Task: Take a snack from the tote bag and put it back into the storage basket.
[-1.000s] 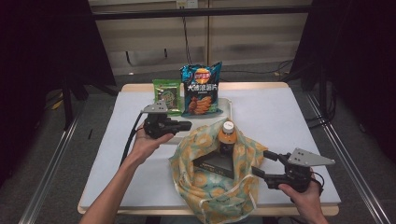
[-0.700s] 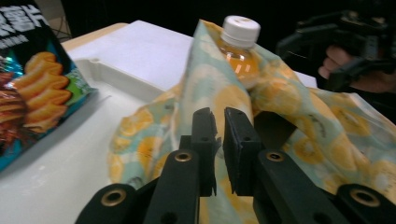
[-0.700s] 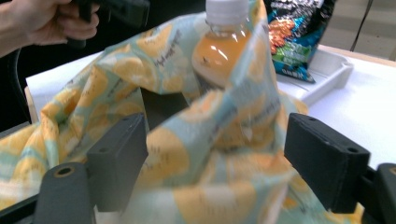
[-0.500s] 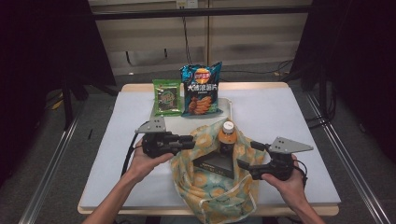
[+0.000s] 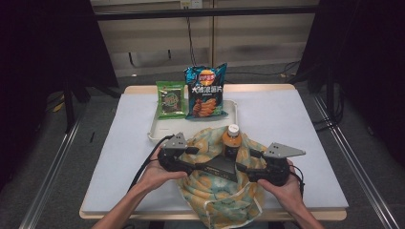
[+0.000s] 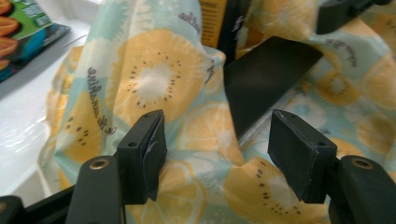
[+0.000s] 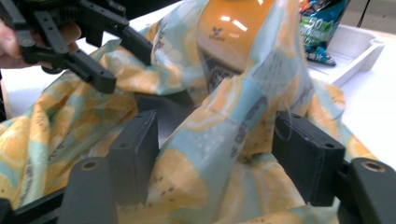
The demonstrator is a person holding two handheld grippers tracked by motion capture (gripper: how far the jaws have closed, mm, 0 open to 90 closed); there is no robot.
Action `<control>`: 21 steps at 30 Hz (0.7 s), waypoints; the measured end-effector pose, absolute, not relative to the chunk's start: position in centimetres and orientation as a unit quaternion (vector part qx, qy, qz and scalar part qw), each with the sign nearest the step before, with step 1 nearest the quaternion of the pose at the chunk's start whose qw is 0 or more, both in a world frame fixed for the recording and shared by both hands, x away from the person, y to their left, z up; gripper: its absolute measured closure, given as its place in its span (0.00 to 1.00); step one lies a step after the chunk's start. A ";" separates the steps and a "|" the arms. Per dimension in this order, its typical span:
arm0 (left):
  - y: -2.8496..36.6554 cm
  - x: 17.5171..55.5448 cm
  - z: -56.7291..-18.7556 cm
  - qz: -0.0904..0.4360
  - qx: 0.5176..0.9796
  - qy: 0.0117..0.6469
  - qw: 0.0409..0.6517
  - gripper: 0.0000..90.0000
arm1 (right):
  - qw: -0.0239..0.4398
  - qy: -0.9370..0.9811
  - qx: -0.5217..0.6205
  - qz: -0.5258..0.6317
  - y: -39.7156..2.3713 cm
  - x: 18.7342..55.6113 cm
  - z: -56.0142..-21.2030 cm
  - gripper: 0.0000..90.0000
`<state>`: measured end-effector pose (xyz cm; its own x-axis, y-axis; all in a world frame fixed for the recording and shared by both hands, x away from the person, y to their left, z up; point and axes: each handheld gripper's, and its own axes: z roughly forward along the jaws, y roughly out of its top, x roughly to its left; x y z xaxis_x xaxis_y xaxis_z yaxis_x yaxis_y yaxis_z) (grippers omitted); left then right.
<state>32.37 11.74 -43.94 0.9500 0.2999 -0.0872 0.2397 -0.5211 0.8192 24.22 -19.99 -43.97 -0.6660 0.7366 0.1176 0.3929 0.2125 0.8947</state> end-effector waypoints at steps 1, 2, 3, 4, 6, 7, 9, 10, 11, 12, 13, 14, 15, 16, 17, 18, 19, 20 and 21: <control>11.8 32.4 -44.0 0.041 0.874 0.157 0.458 0.42 | 0.169 0.762 0.372 0.503 -19.9 24.2 -44.0 0.38; 11.9 32.4 -44.1 0.045 0.876 0.155 0.455 0.43 | 0.166 0.764 0.371 0.501 -19.8 24.2 -44.1 0.38; 12.0 32.5 -44.2 0.054 0.876 0.154 0.454 0.46 | 0.166 0.765 0.370 0.500 -19.6 24.2 -44.1 0.39; 12.3 32.5 -44.2 0.061 0.878 0.151 0.450 0.50 | 0.165 0.766 0.370 0.500 -19.5 24.1 -44.1 0.39; 12.7 32.7 -44.1 0.073 0.880 0.154 0.444 0.57 | 0.163 0.767 0.369 0.499 -19.4 24.1 -44.1 0.40; 12.9 32.7 -44.2 0.081 0.882 0.152 0.439 0.62 | 0.163 0.768 0.368 0.498 -19.4 24.1 -44.2 0.40; 13.2 32.9 -44.3 0.083 0.881 0.156 0.438 0.70 | 0.160 0.769 0.368 0.498 -19.4 24.2 -44.2 0.41; 13.4 33.0 -44.1 0.083 0.881 0.155 0.439 0.75 | 0.160 0.769 0.368 0.497 -19.4 24.2 -44.3 0.41; 13.7 33.1 -44.0 0.075 0.878 0.155 0.446 0.87 | 0.159 0.769 0.369 0.497 -19.3 24.2 -44.3 0.42; 14.1 33.4 -44.0 0.066 0.875 0.158 0.452 0.96 | 0.159 0.769 0.369 0.497 -19.3 24.2 -44.3 0.43; 14.3 33.6 -44.0 0.068 0.872 0.167 0.455 0.98 | 0.158 0.770 0.368 0.497 -19.3 24.2 -44.3 0.44; 14.6 33.8 -44.1 0.068 0.870 0.174 0.456 0.99 | 0.158 0.770 0.368 0.497 -19.3 24.2 -44.3 0.44; 14.8 34.2 -44.1 0.061 0.866 0.179 0.462 1.00 | 0.158 0.770 0.367 0.498 -19.4 24.2 -44.3 0.46; 15.0 34.4 -44.1 0.058 0.862 0.185 0.468 1.00 | 0.158 0.769 0.368 0.498 -19.4 24.2 -44.3 0.46; 15.1 34.6 -44.1 0.065 0.859 0.191 0.470 1.00 | 0.160 0.768 0.368 0.499 -19.5 24.2 -44.2 0.47; 15.4 34.9 -44.0 0.069 0.856 0.198 0.473 1.00 | 0.158 0.767 0.369 0.500 -19.5 24.2 -44.2 0.49; 15.5 35.1 -43.9 0.072 0.852 0.206 0.475 1.00 | 0.159 0.767 0.369 0.500 -19.6 24.2 -44.2 0.52; 15.7 35.5 -44.0 0.074 0.848 0.213 0.480 1.00 | 0.161 0.767 0.370 0.499 -19.6 24.2 -44.2 0.54; 15.8 35.7 -44.1 0.079 0.846 0.219 0.480 1.00 | 0.162 0.767 0.368 0.500 -19.6 24.1 -44.1 0.58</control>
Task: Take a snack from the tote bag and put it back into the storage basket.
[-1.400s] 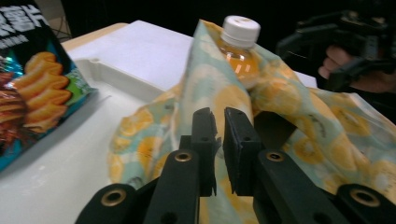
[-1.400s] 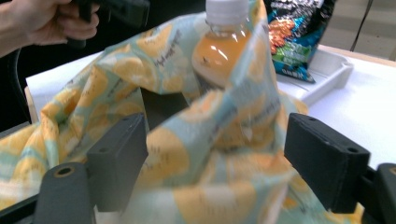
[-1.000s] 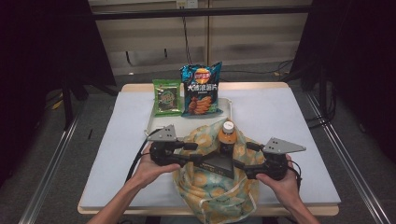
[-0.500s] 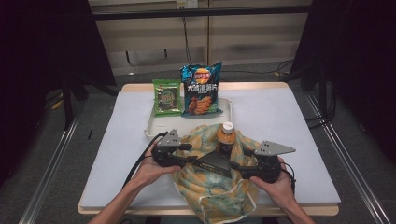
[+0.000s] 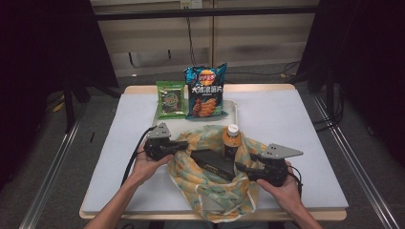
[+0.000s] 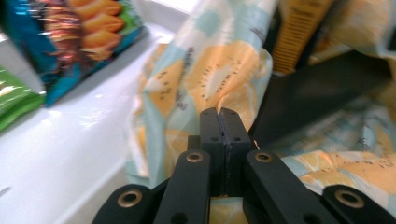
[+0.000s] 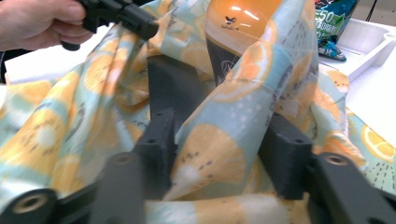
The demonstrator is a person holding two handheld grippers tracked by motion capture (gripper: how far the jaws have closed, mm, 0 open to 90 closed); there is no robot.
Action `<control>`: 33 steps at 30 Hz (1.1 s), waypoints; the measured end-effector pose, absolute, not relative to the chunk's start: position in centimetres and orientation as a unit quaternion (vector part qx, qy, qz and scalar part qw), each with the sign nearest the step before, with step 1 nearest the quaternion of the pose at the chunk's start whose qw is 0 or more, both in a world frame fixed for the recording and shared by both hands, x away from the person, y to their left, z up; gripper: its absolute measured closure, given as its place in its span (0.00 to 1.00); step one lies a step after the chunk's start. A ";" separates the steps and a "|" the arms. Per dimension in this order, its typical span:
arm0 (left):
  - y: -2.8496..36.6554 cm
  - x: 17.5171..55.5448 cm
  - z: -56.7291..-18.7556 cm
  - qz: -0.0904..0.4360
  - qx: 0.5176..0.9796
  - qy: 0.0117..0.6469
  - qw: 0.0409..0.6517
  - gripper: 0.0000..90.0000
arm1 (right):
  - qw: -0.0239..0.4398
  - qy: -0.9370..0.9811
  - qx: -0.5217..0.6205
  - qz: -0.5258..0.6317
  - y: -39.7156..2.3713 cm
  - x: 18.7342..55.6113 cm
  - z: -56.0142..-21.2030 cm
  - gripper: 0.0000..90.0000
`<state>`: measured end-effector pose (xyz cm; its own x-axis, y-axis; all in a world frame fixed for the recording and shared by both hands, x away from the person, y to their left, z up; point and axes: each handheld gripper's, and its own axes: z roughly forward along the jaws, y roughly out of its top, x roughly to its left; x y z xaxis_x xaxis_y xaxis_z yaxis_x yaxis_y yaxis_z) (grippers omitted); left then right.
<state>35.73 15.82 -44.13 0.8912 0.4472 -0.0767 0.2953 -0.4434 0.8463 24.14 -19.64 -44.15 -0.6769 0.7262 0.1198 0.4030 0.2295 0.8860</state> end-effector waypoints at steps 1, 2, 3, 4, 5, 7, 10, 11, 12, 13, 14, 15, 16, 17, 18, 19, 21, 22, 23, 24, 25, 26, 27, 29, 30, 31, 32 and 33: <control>15.9 35.9 -44.3 0.083 0.845 0.229 0.476 1.00 | 0.164 0.767 0.368 0.500 -19.7 24.1 -44.1 0.62; 15.9 36.1 -44.5 0.080 0.843 0.233 0.478 1.00 | 0.166 0.767 0.367 0.500 -19.7 24.1 -44.1 0.66; 15.9 36.4 -45.0 0.082 0.849 0.233 0.468 1.00 | 0.164 0.767 0.367 0.500 -19.7 24.1 -44.1 0.70; 15.9 36.4 -45.0 0.082 0.849 0.233 0.468 1.00 | 0.164 0.768 0.366 0.500 -19.8 24.0 -44.1 0.74; 15.6 36.4 -45.7 0.072 0.852 0.240 0.459 1.00 | 0.164 0.769 0.364 0.500 -19.8 24.0 -44.1 0.77; 15.4 36.4 -46.0 0.068 0.857 0.233 0.454 1.00 | 0.165 0.770 0.363 0.498 -20.0 23.9 -44.1 0.83; 15.2 36.3 -46.0 0.059 0.859 0.230 0.454 1.00 | 0.166 0.771 0.362 0.497 -20.2 23.8 -44.1 0.88; 15.1 36.2 -46.1 0.056 0.863 0.227 0.449 1.00 | 0.173 0.771 0.366 0.491 -20.7 23.7 -44.3 0.92; 14.6 35.9 -46.2 0.047 0.868 0.216 0.445 1.00 | 0.173 0.771 0.367 0.490 -20.9 23.7 -44.3 0.92; 14.3 35.6 -46.4 0.043 0.870 0.211 0.443 1.00 | 0.174 0.770 0.371 0.489 -21.1 23.7 -44.4 0.93; 14.3 35.6 -46.4 0.043 0.870 0.211 0.443 1.00 | 0.174 0.770 0.371 0.489 -21.1 23.7 -44.4 0.93; 13.8 35.2 -46.5 0.038 0.874 0.203 0.441 1.00 | 0.176 0.769 0.374 0.487 -21.4 23.8 -44.4 0.93; 13.5 35.0 -46.6 0.035 0.876 0.200 0.438 1.00 | 0.179 0.767 0.381 0.485 -21.9 23.7 -44.5 0.94; 12.9 34.6 -46.5 0.035 0.881 0.185 0.435 1.00 | 0.181 0.765 0.383 0.485 -22.1 23.7 -44.5 0.94; 12.9 34.6 -46.5 0.035 0.881 0.185 0.435 1.00 | 0.181 0.765 0.383 0.485 -22.1 23.7 -44.5 0.94; 12.6 34.1 -46.5 0.027 0.884 0.175 0.432 1.00 | 0.183 0.764 0.387 0.484 -22.4 23.7 -44.5 0.94; 12.5 33.7 -46.5 0.013 0.884 0.168 0.435 1.00 | 0.184 0.764 0.387 0.482 -22.7 23.8 -44.6 0.94; 12.4 33.4 -46.5 0.010 0.885 0.165 0.436 1.00 | 0.183 0.764 0.388 0.482 -22.8 23.8 -44.6 0.94; 12.4 33.4 -46.5 0.010 0.885 0.165 0.436 1.00 | 0.185 0.763 0.389 0.481 -22.9 23.8 -44.6 0.93; 12.4 33.0 -46.5 -0.001 0.885 0.160 0.438 1.00 | 0.185 0.763 0.390 0.481 -23.0 23.8 -44.7 0.93; 12.5 32.9 -46.5 -0.002 0.886 0.157 0.437 1.00 | 0.185 0.763 0.390 0.480 -23.0 23.9 -44.7 0.93; 12.5 32.9 -46.5 -0.002 0.886 0.157 0.437 1.00 | 0.185 0.763 0.390 0.480 -23.0 23.9 -44.7 0.93; 12.6 32.8 -46.4 0.000 0.886 0.155 0.437 1.00 | 0.185 0.763 0.391 0.480 -23.0 23.9 -44.7 0.92; 12.9 32.9 -46.2 0.002 0.882 0.162 0.443 1.00 | 0.185 0.763 0.388 0.482 -23.0 23.9 -44.7 0.91; 13.3 33.1 -46.1 0.002 0.874 0.172 0.455 0.99 | 0.184 0.764 0.388 0.482 -22.9 23.8 -44.7 0.91; 13.5 33.2 -46.0 0.001 0.871 0.176 0.460 0.98 | 0.184 0.764 0.387 0.482 -22.9 23.8 -44.7 0.89; 13.5 33.2 -46.0 0.001 0.871 0.176 0.460 0.98 | 0.184 0.764 0.387 0.482 -22.9 23.8 -44.7 0.89; 13.8 33.3 -45.7 0.010 0.866 0.181 0.466 0.98 | 0.183 0.764 0.383 0.486 -22.8 23.7 -44.7 0.86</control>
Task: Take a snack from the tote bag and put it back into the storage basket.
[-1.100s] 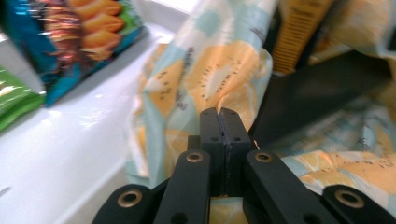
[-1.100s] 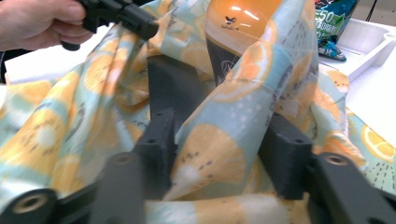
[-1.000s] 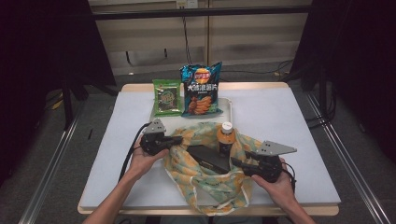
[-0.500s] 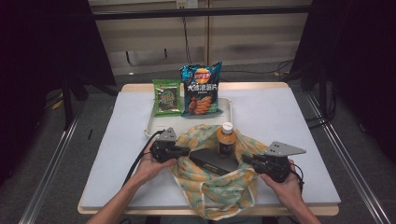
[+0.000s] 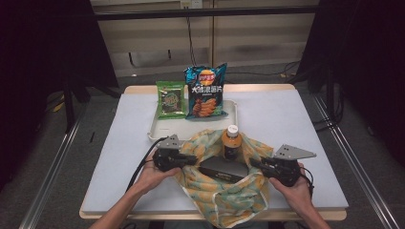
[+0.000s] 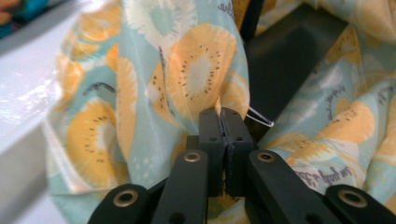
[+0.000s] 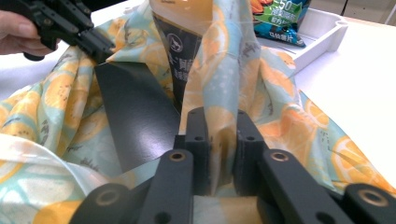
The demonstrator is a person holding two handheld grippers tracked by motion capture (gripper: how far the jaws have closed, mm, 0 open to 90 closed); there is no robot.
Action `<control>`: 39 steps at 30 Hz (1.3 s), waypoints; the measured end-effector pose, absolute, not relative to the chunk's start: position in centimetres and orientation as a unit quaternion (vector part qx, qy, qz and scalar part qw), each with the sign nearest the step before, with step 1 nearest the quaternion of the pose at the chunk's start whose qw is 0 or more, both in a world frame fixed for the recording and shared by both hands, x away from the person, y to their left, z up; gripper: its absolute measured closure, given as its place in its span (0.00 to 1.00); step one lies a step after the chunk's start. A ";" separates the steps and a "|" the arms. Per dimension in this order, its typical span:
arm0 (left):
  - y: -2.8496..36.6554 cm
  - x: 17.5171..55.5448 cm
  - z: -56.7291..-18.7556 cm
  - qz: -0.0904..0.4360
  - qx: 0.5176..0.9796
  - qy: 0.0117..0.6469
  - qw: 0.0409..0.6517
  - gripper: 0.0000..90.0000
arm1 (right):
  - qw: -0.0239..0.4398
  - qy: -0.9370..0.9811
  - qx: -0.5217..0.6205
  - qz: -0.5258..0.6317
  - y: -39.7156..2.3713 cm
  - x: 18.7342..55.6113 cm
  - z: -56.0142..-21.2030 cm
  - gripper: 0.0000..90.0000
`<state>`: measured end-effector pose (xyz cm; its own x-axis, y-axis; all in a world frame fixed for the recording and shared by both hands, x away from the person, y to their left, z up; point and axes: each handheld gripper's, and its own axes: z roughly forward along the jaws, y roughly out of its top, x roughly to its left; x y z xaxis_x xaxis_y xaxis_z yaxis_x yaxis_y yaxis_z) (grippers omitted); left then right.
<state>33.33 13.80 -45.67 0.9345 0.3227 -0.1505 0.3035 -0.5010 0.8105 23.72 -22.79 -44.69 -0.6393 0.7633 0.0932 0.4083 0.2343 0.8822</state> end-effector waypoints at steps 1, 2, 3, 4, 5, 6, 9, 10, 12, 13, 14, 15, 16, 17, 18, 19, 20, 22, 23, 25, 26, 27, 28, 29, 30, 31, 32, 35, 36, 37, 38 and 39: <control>13.9 33.4 -45.6 0.012 0.862 0.186 0.471 0.98 | 0.182 0.764 0.382 0.488 -22.8 23.7 -44.7 0.83; 13.9 33.4 -45.5 0.018 0.861 0.191 0.471 0.98 | 0.182 0.763 0.381 0.489 -22.7 23.7 -44.7 0.77; 14.0 33.6 -45.5 0.022 0.863 0.190 0.469 0.98 | 0.183 0.762 0.383 0.490 -22.7 23.7 -44.6 0.72; 13.9 33.8 -45.6 0.021 0.862 0.194 0.467 0.98 | 0.184 0.760 0.385 0.490 -22.7 23.7 -44.6 0.69; 13.9 33.8 -45.6 0.021 0.862 0.194 0.467 0.99 | 0.184 0.760 0.385 0.490 -22.7 23.7 -44.6 0.69; 13.7 34.2 -45.9 0.023 0.862 0.200 0.465 0.99 | 0.184 0.758 0.385 0.493 -22.8 23.7 -44.6 0.65; 13.4 34.4 -46.2 0.024 0.862 0.204 0.463 0.98 | 0.183 0.756 0.386 0.496 -22.8 23.7 -44.6 0.63; 13.5 34.4 -46.1 0.024 0.864 0.204 0.460 0.97 | 0.183 0.756 0.384 0.497 -22.8 23.6 -44.5 0.61; 13.7 34.2 -45.8 0.021 0.860 0.202 0.469 0.90 | 0.180 0.755 0.383 0.501 -22.7 23.5 -44.5 0.59; 13.7 34.2 -45.8 0.021 0.860 0.202 0.469 0.85 | 0.180 0.755 0.383 0.501 -22.7 23.5 -44.5 0.59; 13.9 33.8 -45.5 0.019 0.857 0.200 0.475 0.80 | 0.177 0.754 0.381 0.504 -22.7 23.5 -44.5 0.56; 13.9 33.8 -45.5 0.019 0.857 0.200 0.475 0.77 | 0.175 0.754 0.380 0.506 -22.7 23.5 -44.4 0.54; 14.0 33.5 -45.1 0.019 0.853 0.200 0.482 0.77 | 0.175 0.755 0.379 0.506 -22.8 23.5 -44.4 0.53; 14.0 33.5 -45.1 0.019 0.853 0.200 0.482 0.76 | 0.175 0.755 0.379 0.506 -22.8 23.5 -44.4 0.53; 14.2 33.2 -44.7 0.022 0.848 0.198 0.491 0.74 | 0.172 0.754 0.378 0.509 -22.8 23.5 -44.3 0.52; 14.2 33.2 -44.7 0.022 0.848 0.198 0.491 0.74 | 0.173 0.753 0.377 0.511 -22.8 23.5 -44.3 0.52; 14.3 32.9 -44.2 0.025 0.843 0.194 0.501 0.73 | 0.174 0.751 0.378 0.512 -22.8 23.4 -44.2 0.52; 14.5 32.7 -43.6 0.030 0.839 0.188 0.509 0.74 | 0.174 0.751 0.377 0.514 -22.9 23.4 -44.2 0.52; 14.5 32.7 -43.6 0.030 0.839 0.188 0.509 0.75 | 0.175 0.750 0.378 0.514 -22.9 23.3 -44.1 0.52; 14.5 32.2 -42.8 0.031 0.834 0.180 0.521 0.76 | 0.173 0.750 0.378 0.514 -22.9 23.3 -44.2 0.52; 14.5 32.1 -42.6 0.032 0.830 0.176 0.528 0.77 | 0.173 0.750 0.377 0.515 -22.9 23.4 -44.2 0.52; 14.5 32.1 -42.6 0.032 0.830 0.176 0.528 0.81 | 0.173 0.750 0.377 0.515 -22.9 23.4 -44.2 0.52; 14.5 32.0 -42.2 0.035 0.829 0.166 0.533 0.83 | 0.173 0.750 0.377 0.515 -22.9 23.4 -44.2 0.52; 14.5 31.8 -42.0 0.030 0.826 0.167 0.537 0.85 | 0.173 0.750 0.377 0.515 -22.9 23.4 -44.2 0.52; 14.5 31.6 -41.5 0.029 0.824 0.160 0.543 0.89 | 0.172 0.750 0.378 0.515 -22.9 23.4 -44.1 0.52; 14.5 31.6 -41.5 0.029 0.824 0.160 0.543 0.91 | 0.172 0.750 0.378 0.515 -22.9 23.4 -44.1 0.52; 14.2 31.5 -41.4 0.015 0.821 0.152 0.551 0.94 | 0.172 0.749 0.379 0.515 -22.9 23.4 -44.1 0.52; 13.5 31.4 -41.6 0.004 0.826 0.140 0.546 0.97 | 0.172 0.750 0.379 0.515 -22.9 23.4 -44.1 0.52; 13.0 31.4 -41.7 -0.001 0.831 0.133 0.540 0.96 | 0.172 0.750 0.379 0.515 -22.9 23.4 -44.1 0.52; 12.6 31.3 -41.9 -0.008 0.831 0.133 0.541 0.94 | 0.172 0.750 0.377 0.515 -22.9 23.4 -44.2 0.52; 11.6 31.4 -42.1 -0.013 0.838 0.121 0.531 0.94 | 0.172 0.750 0.377 0.515 -22.9 23.4 -44.2 0.52; 11.6 31.4 -42.1 -0.013 0.838 0.121 0.531 0.94 | 0.172 0.750 0.377 0.515 -22.9 23.4 -44.2 0.52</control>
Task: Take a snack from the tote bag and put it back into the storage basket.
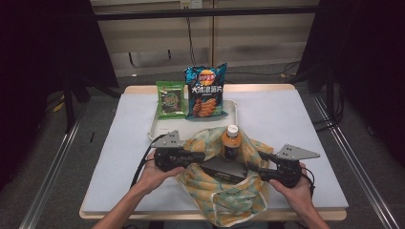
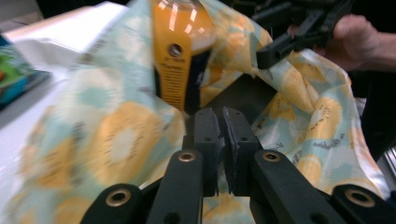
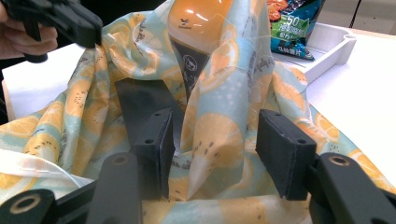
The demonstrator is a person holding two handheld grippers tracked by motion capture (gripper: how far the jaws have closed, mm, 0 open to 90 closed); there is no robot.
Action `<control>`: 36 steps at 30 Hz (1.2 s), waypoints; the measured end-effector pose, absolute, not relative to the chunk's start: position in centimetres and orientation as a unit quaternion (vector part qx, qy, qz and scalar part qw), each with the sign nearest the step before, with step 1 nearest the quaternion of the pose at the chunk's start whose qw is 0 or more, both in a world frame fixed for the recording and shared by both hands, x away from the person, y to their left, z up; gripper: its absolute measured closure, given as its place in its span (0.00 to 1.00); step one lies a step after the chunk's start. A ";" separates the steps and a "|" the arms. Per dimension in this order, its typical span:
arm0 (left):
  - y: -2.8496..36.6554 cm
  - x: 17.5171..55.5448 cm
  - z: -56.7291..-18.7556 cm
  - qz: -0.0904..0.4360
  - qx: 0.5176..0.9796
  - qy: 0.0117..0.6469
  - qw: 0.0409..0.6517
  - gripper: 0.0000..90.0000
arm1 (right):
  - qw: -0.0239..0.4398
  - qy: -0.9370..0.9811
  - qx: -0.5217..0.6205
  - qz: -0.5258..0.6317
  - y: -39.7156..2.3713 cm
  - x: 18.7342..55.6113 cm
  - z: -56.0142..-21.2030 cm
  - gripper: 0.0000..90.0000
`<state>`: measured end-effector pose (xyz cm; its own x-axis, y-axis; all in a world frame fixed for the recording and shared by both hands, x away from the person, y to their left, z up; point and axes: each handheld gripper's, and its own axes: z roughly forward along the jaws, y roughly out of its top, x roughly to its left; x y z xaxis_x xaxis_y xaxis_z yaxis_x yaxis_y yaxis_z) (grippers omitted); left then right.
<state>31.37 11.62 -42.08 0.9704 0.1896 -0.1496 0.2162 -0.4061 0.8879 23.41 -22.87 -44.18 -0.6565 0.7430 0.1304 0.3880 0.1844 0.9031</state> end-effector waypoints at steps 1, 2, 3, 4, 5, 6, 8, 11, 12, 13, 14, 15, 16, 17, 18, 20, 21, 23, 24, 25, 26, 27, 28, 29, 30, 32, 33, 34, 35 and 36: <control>10.7 31.5 -42.3 -0.024 0.841 0.112 0.529 0.94 | 0.171 0.749 0.379 0.515 -22.9 23.4 -44.2 0.52; 10.7 31.5 -42.3 -0.024 0.841 0.112 0.529 0.93 | 0.172 0.749 0.379 0.515 -22.9 23.4 -44.2 0.52; 10.2 31.7 -42.4 -0.029 0.845 0.110 0.522 0.93 | 0.172 0.749 0.379 0.515 -22.9 23.4 -44.2 0.52; 9.8 31.9 -42.6 -0.030 0.849 0.106 0.517 0.92 | 0.171 0.749 0.379 0.516 -22.9 23.4 -44.2 0.52; 9.3 32.2 -42.9 -0.034 0.853 0.106 0.510 0.92 | 0.171 0.749 0.379 0.516 -22.9 23.5 -44.2 0.52; 9.0 32.4 -43.1 -0.040 0.855 0.105 0.507 0.90 | 0.171 0.750 0.379 0.515 -22.9 23.5 -44.2 0.52; 8.1 32.8 -43.8 -0.050 0.865 0.100 0.489 0.85 | 0.170 0.750 0.378 0.516 -22.9 23.5 -44.3 0.52; 7.3 33.4 -44.5 -0.033 0.874 0.097 0.475 0.78 | 0.170 0.751 0.377 0.516 -22.8 23.4 -44.3 0.52; 7.3 33.4 -44.5 -0.033 0.874 0.097 0.475 0.73 | 0.169 0.751 0.377 0.516 -22.8 23.4 -44.3 0.52; 7.2 33.5 -44.3 -0.023 0.877 0.097 0.470 0.68 | 0.169 0.751 0.376 0.516 -22.8 23.4 -44.3 0.52; 7.3 33.5 -44.2 -0.011 0.880 0.096 0.465 0.61 | 0.170 0.751 0.376 0.515 -22.8 23.4 -44.3 0.52; 7.3 33.5 -44.2 -0.011 0.880 0.096 0.465 0.54 | 0.169 0.751 0.376 0.516 -22.8 23.4 -44.3 0.52; 7.3 33.6 -44.3 -0.011 0.879 0.093 0.467 0.54 | 0.169 0.751 0.376 0.516 -22.8 23.4 -44.3 0.52; 7.4 33.6 -44.4 -0.013 0.879 0.087 0.469 0.52 | 0.168 0.752 0.376 0.515 -22.8 23.4 -44.3 0.51; 7.3 33.6 -44.4 -0.013 0.878 0.085 0.471 0.50 | 0.168 0.752 0.376 0.515 -22.8 23.4 -44.3 0.51; 7.4 33.7 -44.4 -0.013 0.878 0.084 0.470 0.46 | 0.168 0.752 0.376 0.515 -22.8 23.4 -44.3 0.51; 7.4 33.7 -44.5 -0.010 0.878 0.078 0.473 0.44 | 0.169 0.752 0.375 0.515 -22.8 23.4 -44.3 0.51; 7.4 33.7 -44.5 -0.002 0.881 0.074 0.468 0.43 | 0.169 0.752 0.376 0.514 -22.8 23.4 -44.3 0.51; 7.5 33.9 -44.6 -0.002 0.882 0.069 0.465 0.39 | 0.168 0.752 0.376 0.514 -22.8 23.4 -44.3 0.51; 7.6 34.1 -44.8 -0.009 0.880 0.073 0.469 0.38 | 0.167 0.752 0.375 0.515 -22.8 23.4 -44.3 0.50; 7.6 34.1 -44.8 -0.009 0.880 0.073 0.469 0.37 | 0.167 0.752 0.375 0.515 -22.8 23.4 -44.3 0.50; 7.7 34.3 -44.9 -0.011 0.879 0.070 0.471 0.36 | 0.167 0.753 0.374 0.516 -22.8 23.4 -44.3 0.50; 7.7 34.3 -44.9 -0.011 0.879 0.070 0.471 0.35 | 0.167 0.753 0.374 0.516 -22.8 23.4 -44.3 0.50; 7.7 34.4 -45.0 -0.017 0.879 0.065 0.472 0.34 | 0.166 0.753 0.375 0.515 -22.8 23.4 -44.3 0.50; 7.7 34.4 -45.0 -0.017 0.879 0.065 0.472 0.33 | 0.166 0.753 0.374 0.515 -22.8 23.5 -44.4 0.50; 7.5 34.2 -45.3 -0.021 0.883 0.059 0.465 0.30 | 0.165 0.753 0.374 0.515 -22.8 23.5 -44.4 0.50; 7.4 34.1 -45.4 -0.018 0.886 0.049 0.461 0.30 | 0.165 0.753 0.375 0.515 -22.8 23.5 -44.4 0.50; 7.3 33.9 -45.4 -0.020 0.886 0.046 0.460 0.29 | 0.166 0.753 0.375 0.515 -22.8 23.5 -44.4 0.50; 7.2 33.4 -45.3 -0.014 0.890 0.038 0.454 0.31 | 0.165 0.753 0.374 0.516 -22.9 23.5 -44.4 0.49; 7.2 33.4 -45.3 -0.014 0.890 0.038 0.454 0.33 | 0.165 0.753 0.375 0.515 -22.9 23.5 -44.4 0.49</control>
